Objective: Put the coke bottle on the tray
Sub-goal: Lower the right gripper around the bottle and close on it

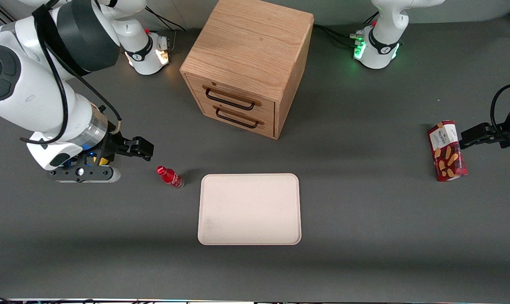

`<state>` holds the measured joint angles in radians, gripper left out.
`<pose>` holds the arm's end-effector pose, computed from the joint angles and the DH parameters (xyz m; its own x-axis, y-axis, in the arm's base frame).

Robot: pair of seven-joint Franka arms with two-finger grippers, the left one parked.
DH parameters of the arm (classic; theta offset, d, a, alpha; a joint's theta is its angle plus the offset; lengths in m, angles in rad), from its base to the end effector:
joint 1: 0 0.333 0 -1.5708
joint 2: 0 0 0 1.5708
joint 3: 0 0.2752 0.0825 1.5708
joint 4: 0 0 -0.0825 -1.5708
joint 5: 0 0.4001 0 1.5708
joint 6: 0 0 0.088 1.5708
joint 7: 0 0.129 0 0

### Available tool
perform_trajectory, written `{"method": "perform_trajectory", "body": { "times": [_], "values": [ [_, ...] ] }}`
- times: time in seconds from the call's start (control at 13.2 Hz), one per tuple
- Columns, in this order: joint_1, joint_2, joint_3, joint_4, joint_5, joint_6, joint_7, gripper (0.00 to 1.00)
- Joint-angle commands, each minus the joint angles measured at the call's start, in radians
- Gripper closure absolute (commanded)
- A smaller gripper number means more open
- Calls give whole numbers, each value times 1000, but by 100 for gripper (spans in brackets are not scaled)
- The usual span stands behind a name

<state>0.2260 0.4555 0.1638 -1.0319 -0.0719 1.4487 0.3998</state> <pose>0.6316 0.2215 0.5298 0.9990 -0.0330 -0.0310 -0.0326 -0.9994 0.0129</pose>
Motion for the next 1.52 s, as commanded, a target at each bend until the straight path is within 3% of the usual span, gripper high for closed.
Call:
{"method": "perform_trajectory", "body": {
  "times": [0.0,0.84,1.44],
  "values": [
    [0,34,5,-42,-12,50,-22,1],
    [-27,-129,-39,-698,-9,675,-110,1],
    [-25,-159,-56,-905,20,861,-110,1]
  ]
}}
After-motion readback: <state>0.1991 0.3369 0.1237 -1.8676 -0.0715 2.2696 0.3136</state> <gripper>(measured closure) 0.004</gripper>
